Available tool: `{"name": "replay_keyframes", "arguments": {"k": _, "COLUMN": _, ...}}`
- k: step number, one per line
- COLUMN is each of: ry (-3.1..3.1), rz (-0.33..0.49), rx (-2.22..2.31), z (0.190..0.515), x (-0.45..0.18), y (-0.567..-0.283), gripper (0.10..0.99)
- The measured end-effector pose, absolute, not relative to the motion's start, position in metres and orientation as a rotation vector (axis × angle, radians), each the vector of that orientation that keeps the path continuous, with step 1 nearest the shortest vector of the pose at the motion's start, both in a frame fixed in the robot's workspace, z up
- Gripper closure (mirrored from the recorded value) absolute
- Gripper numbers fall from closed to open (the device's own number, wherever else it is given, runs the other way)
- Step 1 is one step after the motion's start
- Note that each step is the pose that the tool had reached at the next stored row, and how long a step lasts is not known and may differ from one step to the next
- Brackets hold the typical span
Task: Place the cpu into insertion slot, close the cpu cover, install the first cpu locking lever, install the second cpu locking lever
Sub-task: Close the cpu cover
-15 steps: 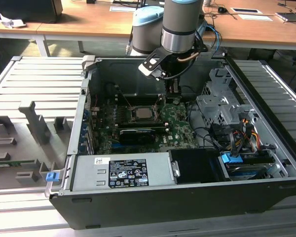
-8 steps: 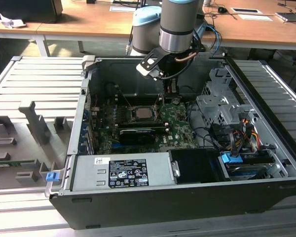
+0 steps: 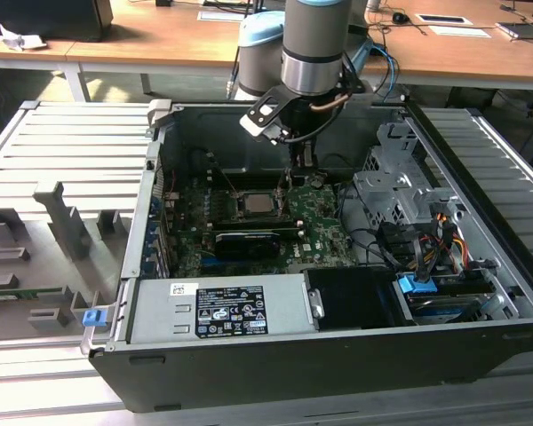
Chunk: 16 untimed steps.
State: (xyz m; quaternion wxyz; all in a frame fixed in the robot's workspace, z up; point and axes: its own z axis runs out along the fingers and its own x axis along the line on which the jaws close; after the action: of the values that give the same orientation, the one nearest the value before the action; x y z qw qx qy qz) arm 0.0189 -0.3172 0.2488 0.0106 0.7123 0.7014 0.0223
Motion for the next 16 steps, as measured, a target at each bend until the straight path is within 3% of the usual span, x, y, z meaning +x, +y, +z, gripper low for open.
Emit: {"name": "replay_keyframes", "arguments": {"k": 16, "ry": 2.189, "rz": 0.069, "rx": 2.223, "z": 0.249, "x": 0.008, "y": -0.317, "gripper": 0.980}}
